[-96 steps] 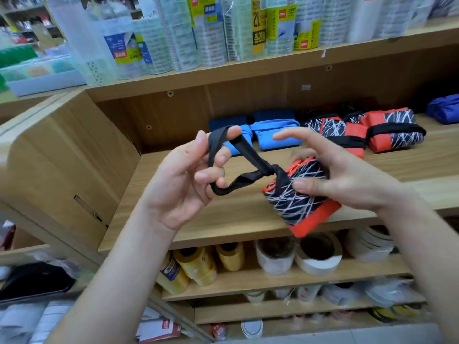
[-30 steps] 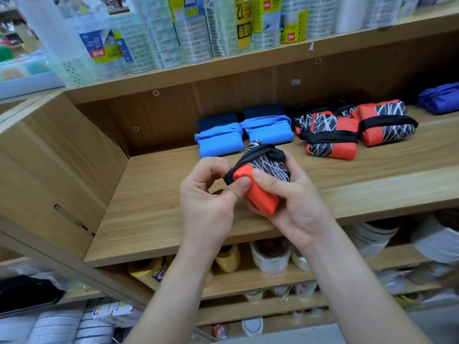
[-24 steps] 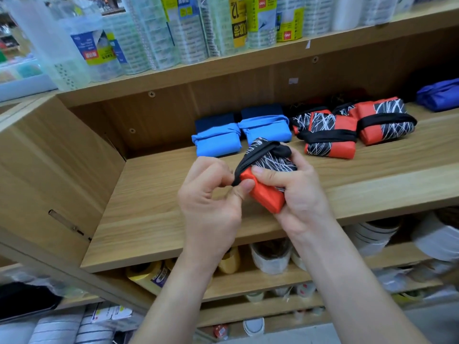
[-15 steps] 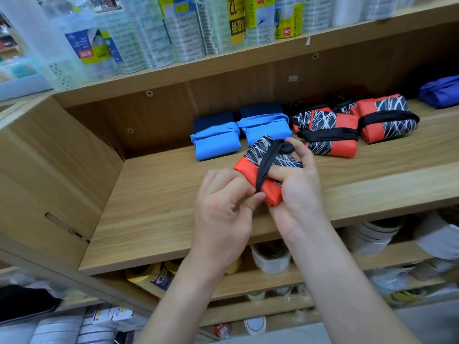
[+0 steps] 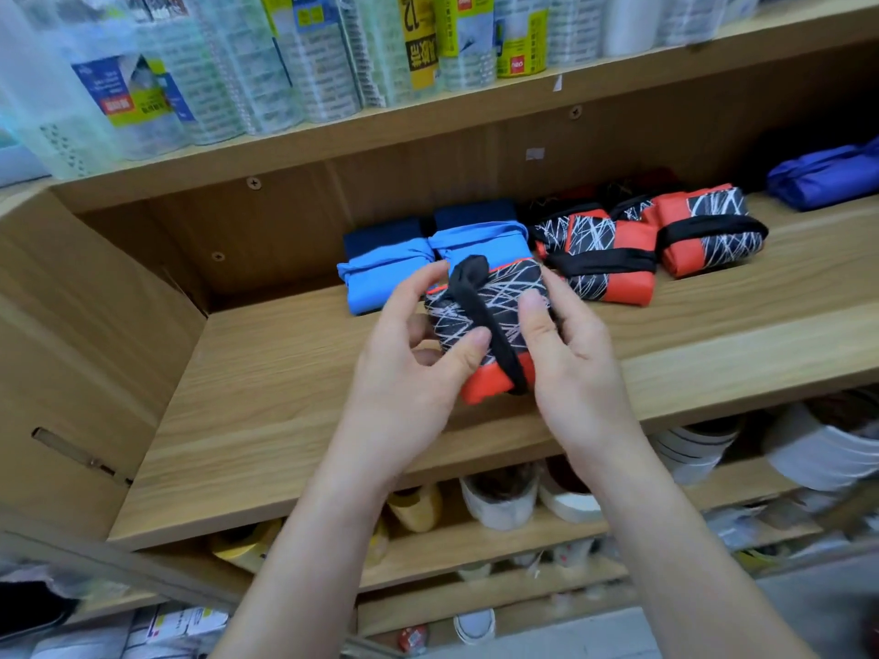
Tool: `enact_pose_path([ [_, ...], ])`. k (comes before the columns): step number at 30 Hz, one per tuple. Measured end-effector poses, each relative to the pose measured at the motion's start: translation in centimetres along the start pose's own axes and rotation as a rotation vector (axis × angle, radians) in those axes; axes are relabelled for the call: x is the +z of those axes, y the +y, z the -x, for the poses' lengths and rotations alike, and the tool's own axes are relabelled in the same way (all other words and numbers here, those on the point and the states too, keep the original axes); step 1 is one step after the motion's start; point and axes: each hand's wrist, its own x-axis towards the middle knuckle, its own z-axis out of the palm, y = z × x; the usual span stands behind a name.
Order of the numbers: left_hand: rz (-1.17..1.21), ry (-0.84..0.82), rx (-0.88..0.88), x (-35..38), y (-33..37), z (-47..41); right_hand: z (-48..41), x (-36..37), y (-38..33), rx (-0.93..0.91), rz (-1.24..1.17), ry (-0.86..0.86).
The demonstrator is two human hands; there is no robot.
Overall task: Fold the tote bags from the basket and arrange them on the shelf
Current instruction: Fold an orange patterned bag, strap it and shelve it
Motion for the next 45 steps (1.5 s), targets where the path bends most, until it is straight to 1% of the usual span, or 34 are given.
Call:
enact_pose_path([
  [2,0.013,-0.034,-0.027,0.5,0.1,-0.4,-0.2,-1.3,0.0,-0.015,0.196,-0.063],
  [3,0.036,-0.075,-0.056,0.5,-0.1,-0.7,-0.4,-2.2,-0.1,-0.018,0.248,-0.097],
  [4,0.078,-0.152,-0.096,0.4,-0.2,-0.9,-0.4,-3.1,-0.3,-0.018,0.259,-0.152],
  [6,0.164,-0.36,-0.169,0.3,0.0,-1.3,-0.5,-4.7,-0.8,-0.019,0.177,-0.244],
  [7,0.166,-0.432,-0.159,0.5,0.4,-1.3,-0.6,-5.3,-1.2,-0.008,0.103,-0.248],
  [8,0.151,-0.45,-0.116,1.1,0.6,-1.5,-0.6,-5.8,-1.4,0.015,0.024,-0.233],
  [9,0.107,-0.412,-0.04,1.9,1.0,-1.6,-0.7,-6.4,-1.3,0.045,-0.025,-0.197],
  [10,0.039,-0.325,0.055,2.8,1.3,-1.7,-0.8,-7.0,-1.0,0.046,-0.015,-0.146],
  [11,-0.097,-0.196,0.196,3.6,1.3,-1.9,-0.9,-7.7,-0.8,0.043,0.089,-0.086],
  [12,-0.32,-0.071,0.374,4.3,1.2,-2.2,-0.9,-8.5,-0.8,0.066,0.195,-0.042],
  [13,-0.59,0.016,0.54,4.9,0.9,-2.2,-0.8,-9.2,-1.0,0.113,0.221,-0.022],
  [14,-0.828,0.065,0.67,5.6,0.7,-2.1,-0.7,-10.0,-1.3,0.175,0.14,-0.034],
  [15,-0.991,0.062,0.75,6.5,0.5,-1.9,-0.6,-10.7,-1.6,0.241,0.027,-0.081],
  [16,-1.073,0.03,0.797,7.5,0.4,-1.7,-0.4,-11.3,-2.0,0.277,-0.045,-0.131],
  [17,-1.087,-0.02,0.827,8.6,0.5,-1.5,-0.2,-11.9,-2.4,0.275,-0.046,-0.157],
  [18,-1.059,-0.095,0.839,9.5,0.6,-1.3,-0.1,-12.5,-2.6,0.27,-0.031,-0.142],
  [19,-0.974,-0.191,0.821,10.2,0.9,-1.4,-0.2,-13.3,-2.6,0.269,0.001,-0.101],
  [21,-0.728,-0.404,0.693,10.3,1.2,-2.7,-0.7,-15.4,-2.4,0.294,0.054,-0.025],
  [22,-0.671,-0.464,0.635,9.7,1.3,-3.6,-1.1,-16.6,-2.5,0.318,0.057,-0.003],
  [23,-0.697,-0.476,0.619,9.4,1.3,-4.7,-1.5,-18.0,-2.6,0.338,0.051,0.014],
  [25,-0.863,-0.439,0.621,9.1,1.0,-7.1,-2.8,-20.2,-2.9,0.363,0.069,0.024],
  [26,-0.965,-0.446,0.593,9.4,0.8,-8.3,-3.5,-21.2,-3.0,0.368,0.105,0.013],
  [28,-1.147,-0.495,0.492,9.9,0.1,-10.6,-5.4,-22.6,-2.8,0.389,0.228,-0.026],
  [30,-1.249,-0.51,0.434,10.3,-0.7,-12.3,-6.9,-23.2,-1.9,0.401,0.398,-0.058],
  [33,-1.206,-0.406,0.488,10.8,-1.4,-13.1,-7.8,-23.9,-0.5,0.267,0.729,-0.037],
  [34,-1.174,-0.374,0.493,10.9,-1.4,-13.0,-7.7,-24.1,-0.5,0.219,0.782,-0.041],
  [36,-1.112,-0.358,0.474,10.9,-1.5,-12.9,-6.9,-24.5,-1.0,0.184,0.762,-0.093],
  [38,-1.061,-0.354,0.468,10.9,-1.6,-12.9,-6.2,-24.8,-1.5,0.183,0.705,-0.199],
  [40,-1.034,-0.349,0.47,11.0,-1.7,-13.3,-6.1,-25.0,-1.1,0.159,0.711,-0.262],
  [45,-1.013,-0.302,0.436,11.3,-2.4,-13.9,-6.9,-25.3,0.2,0.121,0.698,-0.214],
])
